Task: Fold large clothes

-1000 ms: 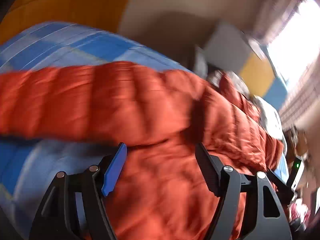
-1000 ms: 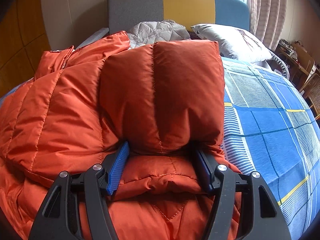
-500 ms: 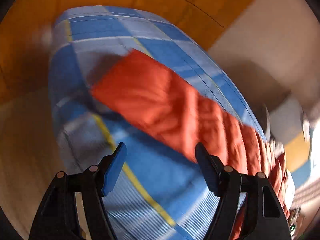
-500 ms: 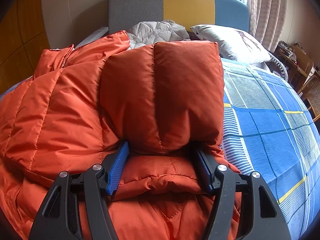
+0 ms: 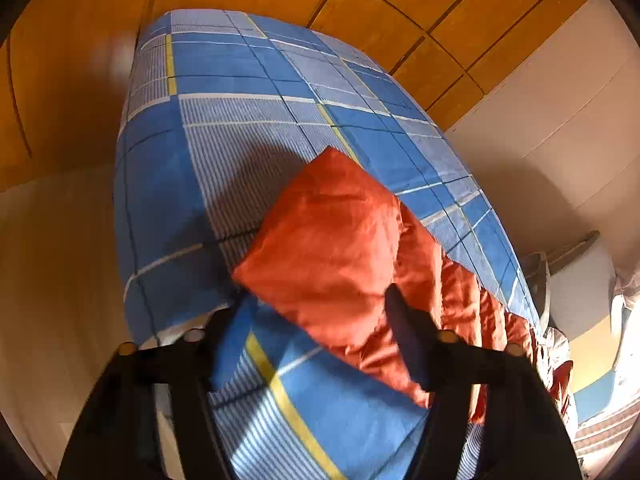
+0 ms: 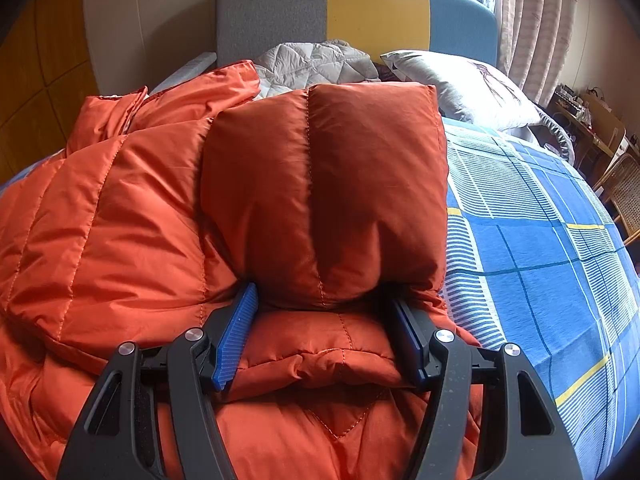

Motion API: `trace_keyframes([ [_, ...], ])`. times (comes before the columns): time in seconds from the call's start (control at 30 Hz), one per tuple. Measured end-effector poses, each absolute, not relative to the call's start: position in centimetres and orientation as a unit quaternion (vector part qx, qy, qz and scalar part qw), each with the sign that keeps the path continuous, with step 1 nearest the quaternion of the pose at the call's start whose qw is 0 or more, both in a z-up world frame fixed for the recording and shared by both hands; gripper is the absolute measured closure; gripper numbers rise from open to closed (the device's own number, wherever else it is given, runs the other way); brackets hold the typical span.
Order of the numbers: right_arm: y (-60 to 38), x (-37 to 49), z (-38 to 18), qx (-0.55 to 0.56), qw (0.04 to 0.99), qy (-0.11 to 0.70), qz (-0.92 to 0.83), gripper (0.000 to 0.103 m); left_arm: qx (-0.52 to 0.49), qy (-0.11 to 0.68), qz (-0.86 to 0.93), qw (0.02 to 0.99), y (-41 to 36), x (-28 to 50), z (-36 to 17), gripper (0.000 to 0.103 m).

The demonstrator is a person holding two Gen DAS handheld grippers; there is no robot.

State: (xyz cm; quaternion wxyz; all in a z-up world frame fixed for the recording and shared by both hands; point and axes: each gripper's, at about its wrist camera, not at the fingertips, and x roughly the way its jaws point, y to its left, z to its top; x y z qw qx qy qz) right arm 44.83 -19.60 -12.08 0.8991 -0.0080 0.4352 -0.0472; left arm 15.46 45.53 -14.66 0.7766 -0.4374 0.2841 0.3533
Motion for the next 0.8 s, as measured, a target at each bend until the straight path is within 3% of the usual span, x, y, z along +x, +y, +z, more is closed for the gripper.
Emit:
trace_keyframes([
  [0.03,-19.6,44.8,-12.1,-0.009,0.899,0.435,-0.047,0.039,-0.440,0.288,0.349,0.776,45.8,15.8,-14.8,0.065],
  [0.13,-19.6,44.8,-12.1,-0.011,0.899,0.435,-0.048,0.039,-0.436,0.287,0.345,0.780,45.9,16.2,-14.7,0.082],
  [0.23,-19.6,44.8,-12.0,-0.013,0.899,0.436,-0.049,0.039,-0.421,0.286,0.338,0.792,45.4,16.7,-14.1,0.090],
  [0.8,-19.7,44.8,-12.0,-0.010,0.899,0.435,-0.047,0.039,-0.311,0.284,0.196,0.885,35.6,25.8,-7.4,0.094],
])
